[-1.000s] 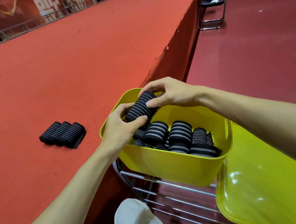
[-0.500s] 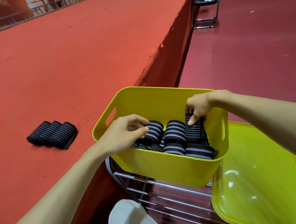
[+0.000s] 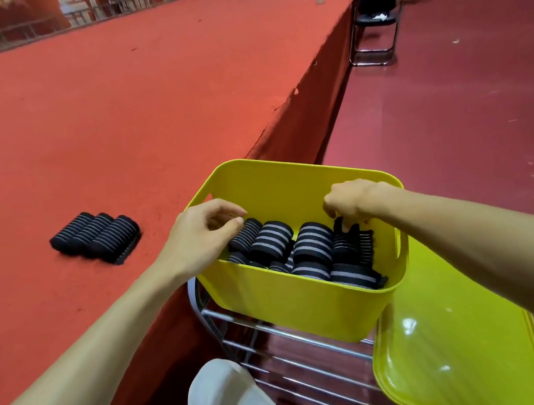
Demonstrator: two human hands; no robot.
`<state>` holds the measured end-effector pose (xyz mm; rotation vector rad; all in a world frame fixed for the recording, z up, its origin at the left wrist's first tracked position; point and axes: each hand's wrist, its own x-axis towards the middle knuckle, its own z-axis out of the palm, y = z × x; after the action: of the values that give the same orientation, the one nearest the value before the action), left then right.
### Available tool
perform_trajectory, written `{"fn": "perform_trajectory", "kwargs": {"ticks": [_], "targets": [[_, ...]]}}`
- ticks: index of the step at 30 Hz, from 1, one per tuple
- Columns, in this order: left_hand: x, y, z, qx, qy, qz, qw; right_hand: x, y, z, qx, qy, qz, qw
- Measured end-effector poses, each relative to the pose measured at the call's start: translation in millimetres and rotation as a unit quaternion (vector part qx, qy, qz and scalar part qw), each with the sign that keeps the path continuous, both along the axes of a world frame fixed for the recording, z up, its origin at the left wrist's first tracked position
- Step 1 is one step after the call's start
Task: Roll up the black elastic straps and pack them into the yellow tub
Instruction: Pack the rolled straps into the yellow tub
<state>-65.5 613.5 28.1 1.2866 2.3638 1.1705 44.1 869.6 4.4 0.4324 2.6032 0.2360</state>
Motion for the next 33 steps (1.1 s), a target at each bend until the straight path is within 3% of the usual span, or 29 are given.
{"fn": "perform_trajectory", "kwargs": {"ticks": [2, 5, 9, 13, 22, 30, 33], "targets": [[0, -9, 4, 0.005, 0.0, 0.016, 1.0, -4, -7, 4, 0.01, 0.052, 0.028, 0.998], [-4, -29, 7, 0.01, -0.006, 0.043, 0.999, -17, -25, 17, -0.071, 0.163, 0.04, 0.983], [-15, -65, 11, 0.025, -0.026, 0.091, 0.995, -44, -70, 40, -0.195, 0.298, 0.083, 0.931], [-29, -107, 14, 0.033, -0.045, 0.14, 0.989, -79, -122, 59, -0.27, 0.373, 0.131, 0.878], [-92, -172, -19, 0.019, -0.058, 0.216, 0.975, -174, -194, 63, -0.342, 0.366, 0.178, 0.847], [-166, -133, -71, -0.013, 0.023, 0.264, 0.964, -229, -186, 33, -0.357, 0.341, 0.162, 0.854], [-191, -115, -83, -0.082, 0.058, 0.281, 0.954, -240, -180, 29, -0.361, 0.342, 0.158, 0.853]]}}
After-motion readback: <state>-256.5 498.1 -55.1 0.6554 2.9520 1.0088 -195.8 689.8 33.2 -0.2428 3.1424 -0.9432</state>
